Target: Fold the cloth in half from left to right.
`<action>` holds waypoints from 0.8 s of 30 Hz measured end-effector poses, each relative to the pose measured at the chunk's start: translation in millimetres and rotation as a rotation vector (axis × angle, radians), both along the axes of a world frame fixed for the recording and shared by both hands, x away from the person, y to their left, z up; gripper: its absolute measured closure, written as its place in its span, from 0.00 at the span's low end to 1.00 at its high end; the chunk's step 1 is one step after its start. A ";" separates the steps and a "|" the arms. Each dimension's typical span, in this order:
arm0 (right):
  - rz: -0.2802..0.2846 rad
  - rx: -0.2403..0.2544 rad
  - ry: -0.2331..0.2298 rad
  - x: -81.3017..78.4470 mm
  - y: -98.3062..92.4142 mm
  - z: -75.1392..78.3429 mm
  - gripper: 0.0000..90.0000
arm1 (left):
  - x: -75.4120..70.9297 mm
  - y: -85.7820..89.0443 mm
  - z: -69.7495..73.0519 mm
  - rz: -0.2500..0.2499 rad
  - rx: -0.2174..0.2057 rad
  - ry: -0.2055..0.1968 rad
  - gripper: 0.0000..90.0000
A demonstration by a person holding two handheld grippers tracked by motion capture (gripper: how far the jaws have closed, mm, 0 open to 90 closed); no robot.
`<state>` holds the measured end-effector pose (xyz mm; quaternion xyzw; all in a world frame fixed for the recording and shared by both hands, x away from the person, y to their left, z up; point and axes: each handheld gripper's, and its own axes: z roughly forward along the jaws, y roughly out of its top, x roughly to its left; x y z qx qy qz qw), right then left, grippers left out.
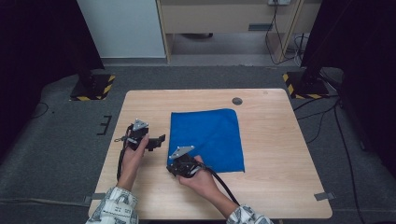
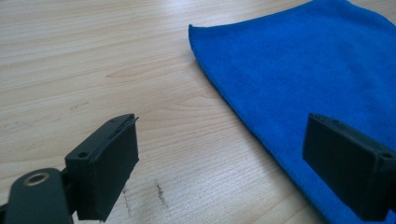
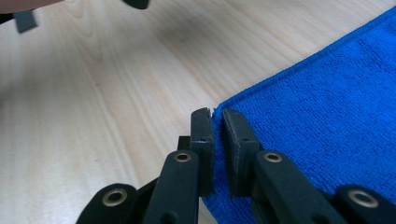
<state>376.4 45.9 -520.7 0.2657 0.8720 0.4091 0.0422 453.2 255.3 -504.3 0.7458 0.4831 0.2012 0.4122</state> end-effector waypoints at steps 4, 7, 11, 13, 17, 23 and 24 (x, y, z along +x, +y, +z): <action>0.016 0.009 0.002 -8.2 5.8 -0.6 0.93 | 0.2 -0.6 2.9 -0.014 0.007 -0.007 0.11; 0.023 0.011 0.000 -13.4 9.7 -1.3 0.93 | 1.2 -1.6 4.8 -0.025 0.011 0.002 0.11; 0.023 0.025 -0.001 -19.2 13.7 -1.7 0.93 | 5.3 -4.5 8.9 -0.037 0.023 0.000 0.13; 0.024 0.026 -0.007 -22.0 15.7 -1.7 0.93 | 6.6 -4.4 10.9 -0.042 0.015 -0.006 0.13; 0.020 0.038 -0.002 -25.9 18.9 -0.4 0.93 | 14.4 -4.4 20.2 -0.060 0.009 -0.030 0.16; 0.017 0.050 -0.004 -31.0 26.0 1.0 0.93 | 34.4 -9.5 18.5 -0.093 0.057 -0.001 0.24; 0.013 0.051 -0.008 -32.6 27.7 1.5 0.93 | 37.8 -10.6 17.3 -0.097 0.073 0.007 0.24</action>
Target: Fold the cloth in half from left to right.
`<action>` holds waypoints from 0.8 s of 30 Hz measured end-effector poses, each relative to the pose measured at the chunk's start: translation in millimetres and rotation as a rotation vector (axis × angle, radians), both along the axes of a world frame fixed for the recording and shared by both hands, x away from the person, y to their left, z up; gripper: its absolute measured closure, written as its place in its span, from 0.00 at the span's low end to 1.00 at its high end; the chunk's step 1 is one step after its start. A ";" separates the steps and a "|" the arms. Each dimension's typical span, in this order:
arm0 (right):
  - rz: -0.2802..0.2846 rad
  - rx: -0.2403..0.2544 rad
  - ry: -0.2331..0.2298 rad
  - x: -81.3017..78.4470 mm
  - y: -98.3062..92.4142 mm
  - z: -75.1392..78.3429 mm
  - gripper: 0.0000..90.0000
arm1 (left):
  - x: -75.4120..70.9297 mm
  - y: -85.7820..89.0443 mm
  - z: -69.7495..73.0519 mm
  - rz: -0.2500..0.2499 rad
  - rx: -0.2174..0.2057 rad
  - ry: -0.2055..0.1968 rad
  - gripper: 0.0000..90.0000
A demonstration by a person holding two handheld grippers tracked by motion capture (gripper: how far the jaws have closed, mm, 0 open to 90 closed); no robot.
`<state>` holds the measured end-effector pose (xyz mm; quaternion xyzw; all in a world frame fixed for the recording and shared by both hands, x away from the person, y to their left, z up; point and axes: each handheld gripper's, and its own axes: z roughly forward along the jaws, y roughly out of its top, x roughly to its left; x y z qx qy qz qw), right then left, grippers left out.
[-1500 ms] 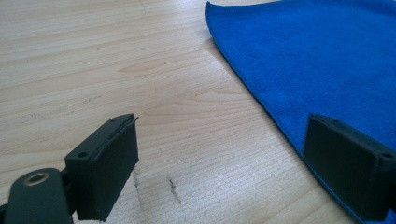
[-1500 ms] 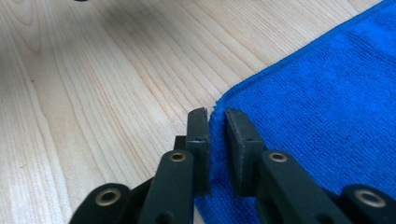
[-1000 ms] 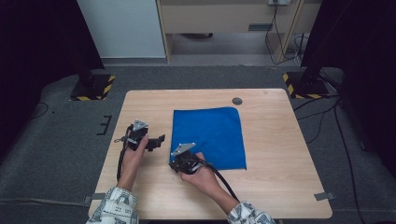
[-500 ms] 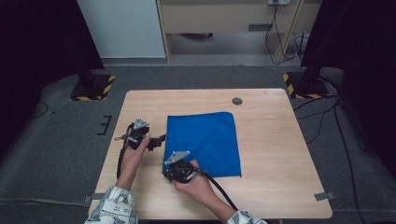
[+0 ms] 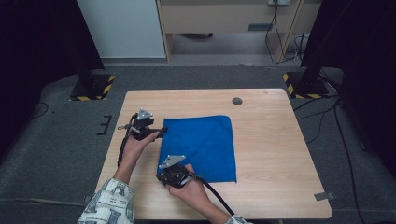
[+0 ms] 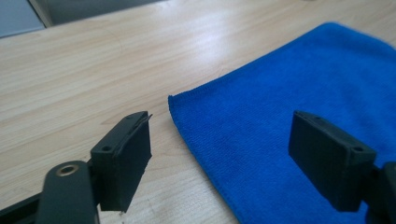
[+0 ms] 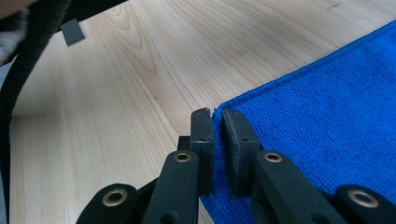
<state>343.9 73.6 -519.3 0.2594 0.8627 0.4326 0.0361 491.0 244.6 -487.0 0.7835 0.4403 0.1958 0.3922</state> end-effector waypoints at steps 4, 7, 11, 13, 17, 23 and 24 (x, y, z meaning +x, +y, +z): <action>-0.012 0.016 -0.002 -2.8 2.1 1.4 0.92 | 14.4 -4.3 -3.3 -0.012 0.026 0.015 0.28; -0.019 0.024 -0.001 -4.9 2.1 1.5 0.92 | 24.4 -7.0 -5.5 -0.007 0.041 0.019 0.30; -0.018 0.005 -0.013 -7.3 1.7 0.8 0.92 | 38.3 -8.0 -10.9 0.004 0.043 0.047 0.32; -0.020 -0.008 -0.024 -7.6 2.4 -0.8 0.92 | 41.5 -7.2 -15.3 0.015 0.045 0.040 0.35; -0.027 -0.008 -0.020 -6.7 4.1 -4.9 0.92 | 45.9 -5.0 -23.7 0.036 0.076 0.047 0.39; -0.029 -0.004 -0.029 -11.6 4.4 -8.1 0.92 | 51.3 -4.1 -32.1 0.047 0.071 0.038 0.47; -0.028 -0.007 -0.032 -12.1 3.7 -8.7 0.92 | 52.2 -4.1 -33.4 0.045 0.069 0.037 0.49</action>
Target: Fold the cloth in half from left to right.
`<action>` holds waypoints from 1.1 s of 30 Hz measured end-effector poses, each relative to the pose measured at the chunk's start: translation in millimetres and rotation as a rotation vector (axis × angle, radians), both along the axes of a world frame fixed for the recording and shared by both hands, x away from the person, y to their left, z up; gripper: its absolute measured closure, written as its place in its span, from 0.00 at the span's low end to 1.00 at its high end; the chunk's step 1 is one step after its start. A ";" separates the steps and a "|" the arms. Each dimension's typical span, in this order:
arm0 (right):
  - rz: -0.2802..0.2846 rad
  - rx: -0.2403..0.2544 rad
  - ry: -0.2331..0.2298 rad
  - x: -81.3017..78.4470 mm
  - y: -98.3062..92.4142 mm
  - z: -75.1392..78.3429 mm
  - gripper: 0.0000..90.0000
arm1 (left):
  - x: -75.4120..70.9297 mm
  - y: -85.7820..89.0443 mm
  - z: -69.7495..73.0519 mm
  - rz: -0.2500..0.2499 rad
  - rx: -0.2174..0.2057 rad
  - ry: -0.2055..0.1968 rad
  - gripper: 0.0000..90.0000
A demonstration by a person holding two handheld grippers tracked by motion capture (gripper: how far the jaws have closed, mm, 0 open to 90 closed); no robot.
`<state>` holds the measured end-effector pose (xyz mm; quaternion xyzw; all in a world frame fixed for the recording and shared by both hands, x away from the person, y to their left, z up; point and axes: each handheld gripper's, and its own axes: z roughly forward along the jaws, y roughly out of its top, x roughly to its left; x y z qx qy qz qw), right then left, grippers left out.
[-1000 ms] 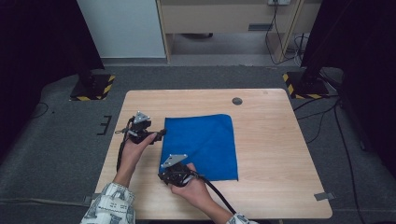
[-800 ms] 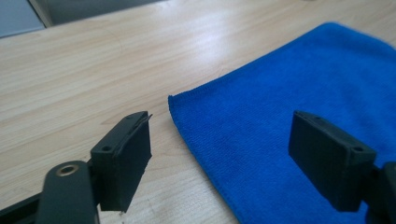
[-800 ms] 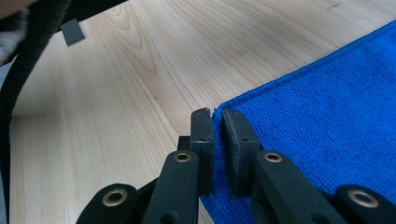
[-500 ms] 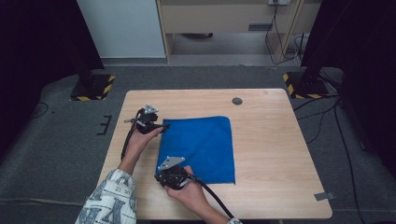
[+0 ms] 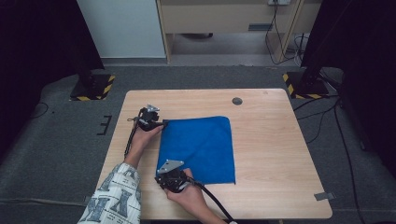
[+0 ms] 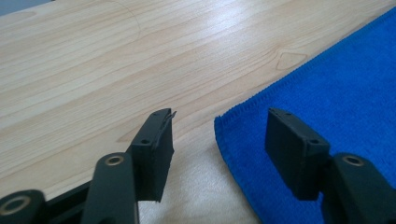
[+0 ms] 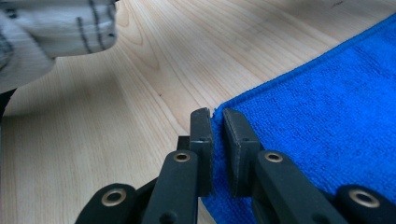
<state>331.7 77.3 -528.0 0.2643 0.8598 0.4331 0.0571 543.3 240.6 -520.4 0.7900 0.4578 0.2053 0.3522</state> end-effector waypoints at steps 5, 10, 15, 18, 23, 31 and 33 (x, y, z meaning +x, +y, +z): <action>0.002 -0.011 -0.008 -1.7 -3.9 -1.0 0.92 | 2.6 -0.9 -7.5 0.001 0.013 0.022 0.54; -0.001 -0.010 -0.008 -1.7 -5.0 -2.0 0.92 | 3.3 -0.9 -8.8 -0.003 -0.026 0.031 0.67; -0.006 0.005 0.007 -0.8 -5.0 -3.0 0.92 | 3.7 -1.3 -10.3 -0.004 -0.076 0.048 0.90; -0.005 0.002 -0.004 -2.1 -5.4 -2.2 0.92 | 2.8 -1.3 -6.3 -0.008 -0.085 0.029 0.98; -0.011 0.014 0.003 -2.3 -7.8 -1.9 0.92 | -1.5 -4.3 3.6 -0.019 -0.084 -0.001 0.99; -0.026 0.034 -0.028 -7.2 -9.3 6.2 0.92 | -8.2 -9.0 20.3 -0.022 -0.090 -0.043 0.99; -0.026 0.031 -0.034 -9.2 -7.9 8.5 0.93 | -9.0 -10.5 24.8 -0.024 -0.089 -0.045 0.99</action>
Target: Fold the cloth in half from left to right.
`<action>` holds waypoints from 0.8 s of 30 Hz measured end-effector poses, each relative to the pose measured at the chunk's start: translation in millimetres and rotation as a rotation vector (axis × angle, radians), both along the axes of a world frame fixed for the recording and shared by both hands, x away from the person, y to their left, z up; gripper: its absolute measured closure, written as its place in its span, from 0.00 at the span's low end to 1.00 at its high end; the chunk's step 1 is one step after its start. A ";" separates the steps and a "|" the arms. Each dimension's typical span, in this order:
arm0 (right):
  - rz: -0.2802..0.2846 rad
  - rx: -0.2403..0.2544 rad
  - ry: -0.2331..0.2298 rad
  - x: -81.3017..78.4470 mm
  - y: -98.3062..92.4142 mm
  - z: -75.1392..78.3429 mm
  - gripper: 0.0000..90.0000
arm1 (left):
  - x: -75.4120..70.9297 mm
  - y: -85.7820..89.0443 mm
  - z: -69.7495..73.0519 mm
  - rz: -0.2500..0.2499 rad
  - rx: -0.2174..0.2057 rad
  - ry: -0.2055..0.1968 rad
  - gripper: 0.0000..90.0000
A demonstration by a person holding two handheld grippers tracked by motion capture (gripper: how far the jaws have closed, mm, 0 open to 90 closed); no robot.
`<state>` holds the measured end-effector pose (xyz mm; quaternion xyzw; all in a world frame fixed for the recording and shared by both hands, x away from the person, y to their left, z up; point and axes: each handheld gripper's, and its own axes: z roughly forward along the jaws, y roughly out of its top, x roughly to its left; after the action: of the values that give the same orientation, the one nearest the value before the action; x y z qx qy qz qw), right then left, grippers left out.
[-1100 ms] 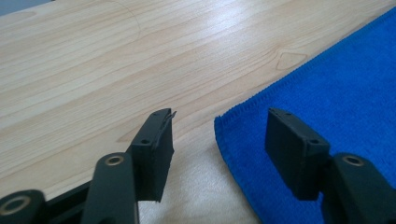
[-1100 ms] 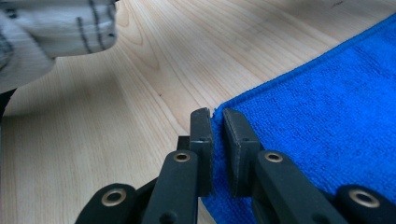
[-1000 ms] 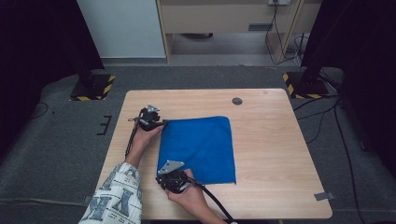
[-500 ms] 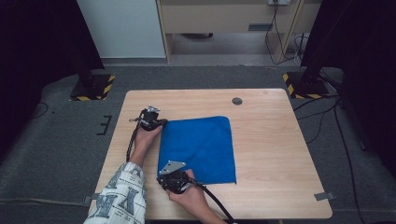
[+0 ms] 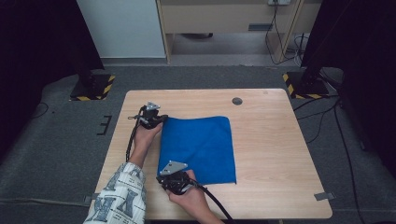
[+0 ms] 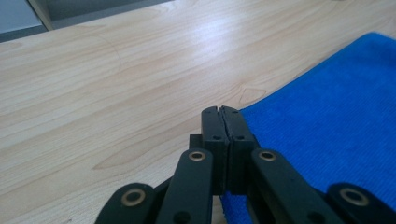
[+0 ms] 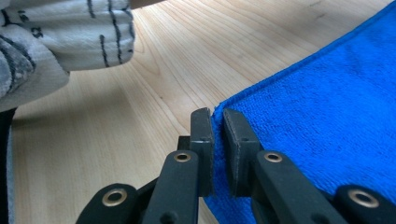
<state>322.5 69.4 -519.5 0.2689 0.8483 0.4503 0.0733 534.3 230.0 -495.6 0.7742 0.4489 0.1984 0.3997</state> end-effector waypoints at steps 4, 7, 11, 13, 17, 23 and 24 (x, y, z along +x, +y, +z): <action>0.003 -0.006 -0.021 -1.2 0.6 5.6 0.93 | -1.0 -5.5 10.7 -0.021 0.006 -0.021 0.99; -0.009 0.002 -0.031 -1.1 -0.9 11.9 0.93 | 0.0 -9.6 17.2 -0.031 0.010 -0.028 0.99; -0.028 0.001 -0.053 -2.5 -4.8 20.3 0.93 | 0.9 -10.6 21.2 -0.026 0.017 -0.025 0.99; -0.029 -0.001 -0.064 -4.3 -6.4 24.6 0.93 | 0.6 -9.5 23.5 -0.025 0.006 -0.026 0.99; -0.035 0.008 -0.079 -7.7 -7.9 31.2 0.93 | -0.6 -8.9 29.6 -0.029 -0.004 -0.028 0.99; -0.029 0.011 -0.102 -14.1 -3.4 39.1 0.94 | -4.7 -10.2 44.5 -0.041 -0.028 -0.044 0.99; -0.028 0.008 -0.107 -14.9 -2.8 40.6 0.94 | -5.1 -10.7 46.7 -0.044 -0.026 -0.047 0.99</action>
<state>307.7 66.5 -478.9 0.2564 0.8375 0.4664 0.1236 529.2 219.4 -448.9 0.7738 0.4247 0.2018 0.4244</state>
